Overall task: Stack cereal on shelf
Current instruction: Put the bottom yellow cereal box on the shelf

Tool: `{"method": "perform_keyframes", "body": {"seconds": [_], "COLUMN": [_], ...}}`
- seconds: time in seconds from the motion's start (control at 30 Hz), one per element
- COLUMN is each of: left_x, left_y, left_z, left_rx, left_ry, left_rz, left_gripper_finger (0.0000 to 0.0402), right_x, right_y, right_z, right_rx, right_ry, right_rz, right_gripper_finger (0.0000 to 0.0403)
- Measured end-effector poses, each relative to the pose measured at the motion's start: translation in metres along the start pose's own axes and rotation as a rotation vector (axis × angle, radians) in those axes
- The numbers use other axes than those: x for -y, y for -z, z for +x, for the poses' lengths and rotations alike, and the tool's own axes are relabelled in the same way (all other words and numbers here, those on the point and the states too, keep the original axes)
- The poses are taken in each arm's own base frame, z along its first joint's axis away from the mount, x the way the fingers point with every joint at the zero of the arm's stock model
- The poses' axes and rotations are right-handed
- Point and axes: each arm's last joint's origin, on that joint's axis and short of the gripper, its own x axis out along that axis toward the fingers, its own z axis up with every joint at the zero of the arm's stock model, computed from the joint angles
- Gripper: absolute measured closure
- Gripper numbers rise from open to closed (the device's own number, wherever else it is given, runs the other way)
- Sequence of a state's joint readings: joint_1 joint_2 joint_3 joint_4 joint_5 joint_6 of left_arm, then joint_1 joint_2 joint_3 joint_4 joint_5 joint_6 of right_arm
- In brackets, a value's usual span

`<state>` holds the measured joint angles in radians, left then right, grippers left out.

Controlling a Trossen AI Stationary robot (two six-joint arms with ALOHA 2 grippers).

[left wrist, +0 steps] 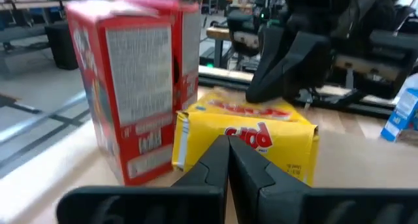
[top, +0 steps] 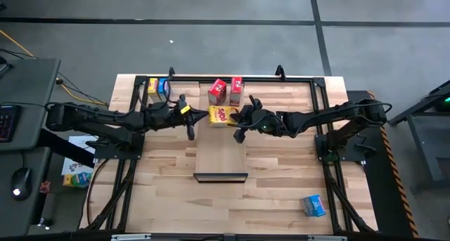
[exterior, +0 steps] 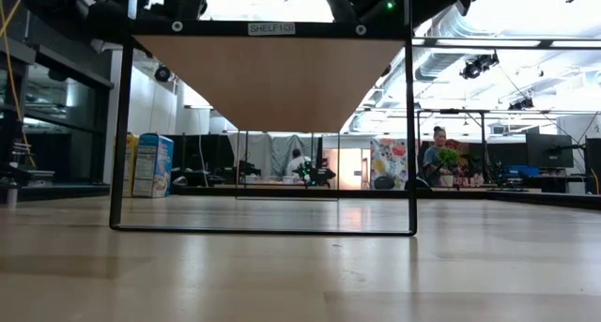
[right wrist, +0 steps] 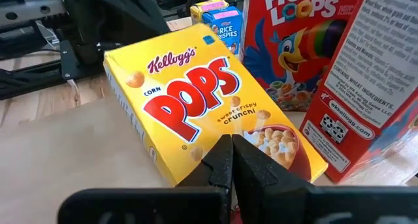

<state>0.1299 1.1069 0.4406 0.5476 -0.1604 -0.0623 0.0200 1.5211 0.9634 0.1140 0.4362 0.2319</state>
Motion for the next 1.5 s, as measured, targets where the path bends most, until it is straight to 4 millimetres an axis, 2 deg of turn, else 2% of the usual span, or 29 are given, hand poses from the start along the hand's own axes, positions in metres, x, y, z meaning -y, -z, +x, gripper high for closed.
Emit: {"method": "perform_keyframes", "body": {"seconds": [0.33,0.9,1.23,1.5], "left_x": [0.004,0.009,0.010,0.020], "left_y": [-0.022,-0.020,-0.023,-0.036], "left_z": [0.006,0.019,0.020,0.030], "left_rx": [0.064,0.127,0.167,0.180], "left_ry": [0.045,0.107,0.119,0.204], "left_rz": [0.014,0.015,0.011,0.001], "left_gripper_finger": [0.0402,0.0402,0.0402,0.0401], "right_x": [-0.005,-0.015,-0.016,-0.016], "right_y": [-0.001,0.000,0.000,-0.001], "right_z": [-0.001,-0.006,-0.006,-0.006], "right_rx": [0.018,0.031,0.036,0.040], "right_ry": [-0.031,-0.072,-0.078,-0.079], "right_rz": [0.001,-0.004,-0.003,-0.001], "right_gripper_finger": [0.0403,0.0403,0.0403,0.0403]}}
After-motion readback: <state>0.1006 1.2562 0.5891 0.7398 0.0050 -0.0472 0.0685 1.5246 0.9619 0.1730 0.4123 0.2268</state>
